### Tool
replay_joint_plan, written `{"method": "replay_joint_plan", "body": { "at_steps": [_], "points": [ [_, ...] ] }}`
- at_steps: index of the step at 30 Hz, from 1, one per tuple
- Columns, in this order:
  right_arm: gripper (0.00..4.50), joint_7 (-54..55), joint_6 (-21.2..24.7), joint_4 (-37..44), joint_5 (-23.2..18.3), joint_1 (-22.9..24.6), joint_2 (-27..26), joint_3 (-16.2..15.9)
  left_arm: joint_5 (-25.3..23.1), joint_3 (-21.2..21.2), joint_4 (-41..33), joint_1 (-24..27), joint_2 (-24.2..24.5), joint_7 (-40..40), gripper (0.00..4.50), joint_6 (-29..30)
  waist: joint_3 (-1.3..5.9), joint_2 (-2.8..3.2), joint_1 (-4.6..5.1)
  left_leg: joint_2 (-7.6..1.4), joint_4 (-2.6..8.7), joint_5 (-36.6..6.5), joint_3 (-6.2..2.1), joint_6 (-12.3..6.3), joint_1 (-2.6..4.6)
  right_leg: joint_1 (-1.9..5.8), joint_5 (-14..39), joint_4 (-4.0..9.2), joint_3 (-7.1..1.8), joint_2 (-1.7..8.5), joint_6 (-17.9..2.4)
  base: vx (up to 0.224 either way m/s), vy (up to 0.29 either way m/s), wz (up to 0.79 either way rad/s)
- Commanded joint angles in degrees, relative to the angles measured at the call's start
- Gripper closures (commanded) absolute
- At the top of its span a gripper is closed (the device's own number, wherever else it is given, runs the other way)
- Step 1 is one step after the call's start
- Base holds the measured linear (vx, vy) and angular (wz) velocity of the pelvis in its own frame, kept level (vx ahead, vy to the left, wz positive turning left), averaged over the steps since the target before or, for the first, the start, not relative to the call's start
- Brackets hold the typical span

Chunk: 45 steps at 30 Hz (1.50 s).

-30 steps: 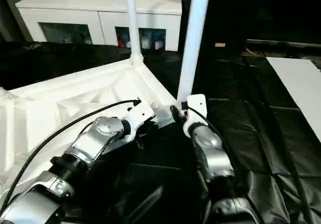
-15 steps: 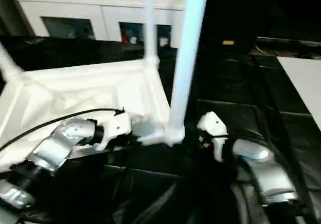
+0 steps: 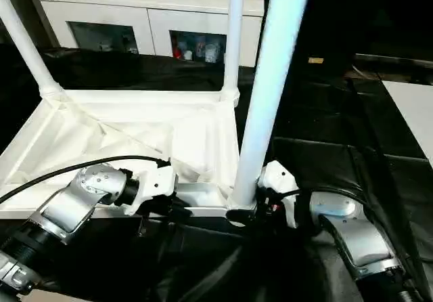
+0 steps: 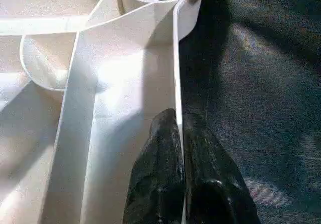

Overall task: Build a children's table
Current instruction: Rotate leg to tighten

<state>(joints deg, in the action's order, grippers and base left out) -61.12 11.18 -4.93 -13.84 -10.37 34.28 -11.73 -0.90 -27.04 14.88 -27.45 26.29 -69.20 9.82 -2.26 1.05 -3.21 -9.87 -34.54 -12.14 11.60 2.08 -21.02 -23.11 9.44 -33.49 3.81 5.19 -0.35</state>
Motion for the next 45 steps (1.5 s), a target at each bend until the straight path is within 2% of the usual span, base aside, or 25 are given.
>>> {"method": "replay_joint_plan", "body": {
  "at_steps": [1,5,13,15,17,18,19,20,21,22,24,26,27,28,29,31,32,33,35,37,40,41,43,44,45],
  "points": [
    [1.55,-1.5,0.2,0.6,0.1,0.1,0.9,0.0,-0.3,0.1,-1.3,-0.4,0.3,-0.2,4.5,-0.6,3.17,-0.74,0.11,-3.58,4.27,-8.7,-1.61,-3.99,0.62,2.67,13.2,3.3,-2.74,3.57,-12.8,0.0,0.0,0.0],
    [1.8,-1.4,0.7,0.0,-0.4,0.0,0.6,1.1,-0.3,0.3,-1.1,-0.4,0.2,0.2,4.5,-0.8,3.23,-0.72,0.11,-3.6,4.19,-7.8,-1.6,-4.67,0.59,2.73,11.4,3.08,-2.66,3.5,-13.7,0.0,0.0,0.0],
    [1.86,0.4,1.4,0.0,-1.7,0.2,-1.3,1.6,-0.6,0.5,-0.3,-0.4,-0.2,1.1,4.5,-0.1,3.19,-0.71,0.08,-3.56,4.2,-8.6,-1.61,-4.22,0.61,2.72,13.2,3.27,-2.66,3.53,-13.3,0.0,0.0,0.0],
    [1.86,9.4,0.7,-4.4,2.2,-1.6,-5.2,2.3,-2.1,0.7,1.5,-0.7,-1.4,4.6,4.5,1.5,3.05,-0.62,0.34,-3.47,4.27,-9.3,-1.57,-3.55,0.59,2.5,14.6,3.46,-2.64,3.46,-13.0,0.0,0.0,0.0],
    [1.86,24.2,1.5,-11.3,5.5,-4.4,-11.8,5.0,-3.5,1.9,5.4,-1.6,-5.0,11.6,4.5,2.6,2.93,-0.88,1.0,-3.11,4.44,-10.8,-1.72,-1.77,0.41,2.52,18.5,3.78,-2.42,3.34,-11.9,0.0,0.0,0.0],
    [1.86,30.4,1.9,-13.7,6.2,-5.5,-14.7,6.4,-4.0,2.4,7.1,-2.2,-6.8,14.8,4.5,3.5,2.6,-0.81,1.8,-2.84,4.6,-14.0,-1.91,-0.3,0.46,2.21,24.5,4.43,-2.16,3.38,-10.4,-0.055,-0.006,-0.06],
    [1.87,38.9,2.4,-16.6,7.4,-6.9,-18.4,7.9,-4.9,3.3,9.6,-3.3,-9.5,19.9,4.5,4.9,2.68,-0.86,2.22,-2.82,4.56,-15.6,-2.19,0.88,0.59,2.15,28.2,4.64,-2.11,3.51,-8.9,-0.054,-0.001,-0.06],
    [1.87,40.5,2.5,-17.1,7.6,-7.2,-19.0,8.2,-5.0,3.4,10.1,-3.6,-10.0,20.9,4.5,5.2,2.64,-0.8,2.37,-2.8,4.55,-16.0,-2.23,1.24,0.64,2.04,29.2,4.89,-2.12,3.56,-8.3,-0.068,0.0,-0.05],
    [1.87,44.7,2.9,-18.6,7.9,-8.1,-21.3,8.9,-5.4,3.7,11.4,-4.3,-11.6,23.4,4.5,6.2,2.73,-0.71,2.52,-2.79,4.55,-17.1,-2.36,1.66,1.08,1.71,30.1,5.14,-2.13,3.54,-7.6,0.0,0.0,0.0],
    [1.87,49.3,3.3,-20.7,7.8,-9.4,-24.1,9.8,-5.7,4.4,13.5,-5.5,-14.0,27.4,4.5,7.2,2.67,-1.1,2.93,-2.84,4.55,-17.6,-2.2,1.32,1.06,1.53,29.4,5.28,-2.23,3.37,-7.7,0.0,0.0,0.0],
    [1.87,54.6,3.7,-23.5,7.9,-11.3,-27.8,10.4,-6.0,5.5,16.6,-7.3,-17.3,33.3,4.5,8.2,2.72,-0.93,3.19,-2.58,4.59,-17.9,-2.32,1.03,0.9,1.65,29.8,5.38,-2.04,3.32,-7.4,0.0,0.0,0.0],
    [1.87,54.7,3.7,-23.6,7.9,-11.3,-27.9,10.4,-6.1,5.6,16.7,-7.4,-17.4,33.5,4.5,8.2,2.85,-0.97,3.0,-2.6,4.53,-17.1,-2.21,0.27,0.93,1.67,28.9,5.53,-2.12,3.38,-7.1,0.0,0.0,0.0],
    [1.87,56.4,3.3,-25.0,8.7,-12.3,-29.4,10.3,-6.7,6.3,18.6,-8.3,-18.8,36.3,4.5,7.9,2.81,-1.04,2.99,-2.68,4.47,-17.1,-2.0,-0.39,0.94,1.37,28.3,5.6,-2.24,3.35,-7.4,0.0,0.0,0.0],
    [1.87,56.2,2.7,-26.0,9.5,-13.1,-30.5,9.3,-7.4,6.4,20.2,-9.2,-19.7,37.3,4.5,7.4,2.8,-1.1,2.89,-2.66,4.6,-17.0,-2.11,-0.41,0.9,1.59,28.2,5.56,-2.08,3.3,-7.3,0.0,0.0,0.0],
    [1.87,54.1,0.1,-25.8,10.0,-13.6,-31.1,8.1,-8.2,5.8,21.1,-9.8,-19.8,36.6,4.5,6.2,2.85,-1.02,2.96,-2.62,4.61,-17.2,-2.21,-0.38,0.83,1.68,28.2,5.55,-1.97,3.34,-7.2,0.0,0.0,0.0],
    [1.87,52.1,-1.1,-24.7,8.9,-13.4,-31.1,8.1,-8.5,5.4,20.8,-9.7,-19.4,35.9,4.5,5.6,2.9,-0.97,2.83,-2.83,4.73,-17.0,-2.19,-0.64,0.78,1.77,26.7,5.53,-2.11,3.52,-7.3,0.0,0.0,0.0],
    [1.52,51.2,-1.9,-24.1,8.3,-13.3,-31.3,8.4,-8.7,5.1,20.6,-9.6,-19.1,35.7,4.5,5.3,2.95,-0.86,2.82,-2.89,4.79,-16.8,-2.22,-0.75,0.74,1.88,25.8,5.39,-2.13,3.52,-7.5,0.0,0.0,0.0],
    [1.31,52.1,-2.6,-23.0,8.2,-12.9,-31.2,9.1,-8.9,4.8,20.0,-9.4,-18.8,35.6,4.5,4.7,2.96,-1.12,2.79,-2.98,4.87,-16.1,-2.15,-1.03,0.61,1.93,24.2,5.27,-2.17,3.47,-8.0,0.0,0.0,0.0],
    [1.15,51.7,-3.4,-18.1,8.7,-11.6,-28.7,9.5,-8.9,3.7,15.7,-7.8,-16.3,32.2,4.5,5.4,2.93,-1.0,2.53,-3.1,4.92,-15.9,-2.07,-1.28,0.63,2.03,22.7,5.02,-2.29,3.46,-8.5,0.0,0.0,0.0],
    [0.96,49.5,-2.3,-14.4,8.1,-10.7,-26.1,9.8,-8.9,3.1,13.0,-6.7,-14.2,29.9,4.5,5.8,3.11,-1.16,2.88,-3.03,5.01,-13.5,-2.26,-2.1,-0.4,2.81,20.2,4.43,-2.2,3.51,-8.7,0.0,0.0,0.0],
    [0.7,41.3,0.4,-10.5,7.2,-9.2,-20.8,8.4,-8.7,3.0,10.8,-5.4,-11.3,26.5,4.5,4.4,3.15,-1.08,2.7,-3.03,4.64,-13.0,-1.93,-3.17,0.11,2.56,18.9,4.42,-2.31,3.32,-9.5,0.0,0.0,0.0],
    [0.51,32.1,3.1,-7.2,5.8,-7.1,-15.8,6.2,-8.2,2.8,9.1,-4.5,-9.0,23.1,4.5,-0.2,3.16,-0.83,2.62,-3.02,4.53,-12.5,-1.87,-3.67,0.08,2.57,17.7,4.41,-2.35,3.29,-10.2,0.051,-0.02,0.02],
    [0.51,27.2,3.6,-5.3,5.2,-5.8,-13.0,4.8,-7.6,2.9,7.9,-3.9,-8.0,21.4,4.5,0.1,3.2,-0.96,2.3,-3.34,4.47,-11.1,-1.84,-4.63,0.02,2.82,14.4,3.93,-2.49,3.34,-10.9,0.0,0.0,0.0],
    [0.51,22.0,3.5,-2.8,3.9,-4.2,-10.1,3.8,-7.0,2.7,6.4,-3.4,-6.7,19.4,4.5,-0.2,3.29,-0.91,2.21,-3.33,4.33,-10.6,-1.78,-4.85,0.19,2.67,13.5,3.83,-2.52,3.41,-11.5,0.055,-0.006,0.03],
    [0.51,17.9,2.7,-0.7,3.1,-2.7,-7.6,3.0,-5.6,2.4,4.8,-2.9,-5.4,16.3,4.5,-2.2,3.38,-0.92,2.04,-3.4,4.19,-9.6,-1.82,-5.55,-0.02,2.97,11.6,3.51,-2.51,3.51,-12.3,0.055,-0.006,0.03]
  ]
}}
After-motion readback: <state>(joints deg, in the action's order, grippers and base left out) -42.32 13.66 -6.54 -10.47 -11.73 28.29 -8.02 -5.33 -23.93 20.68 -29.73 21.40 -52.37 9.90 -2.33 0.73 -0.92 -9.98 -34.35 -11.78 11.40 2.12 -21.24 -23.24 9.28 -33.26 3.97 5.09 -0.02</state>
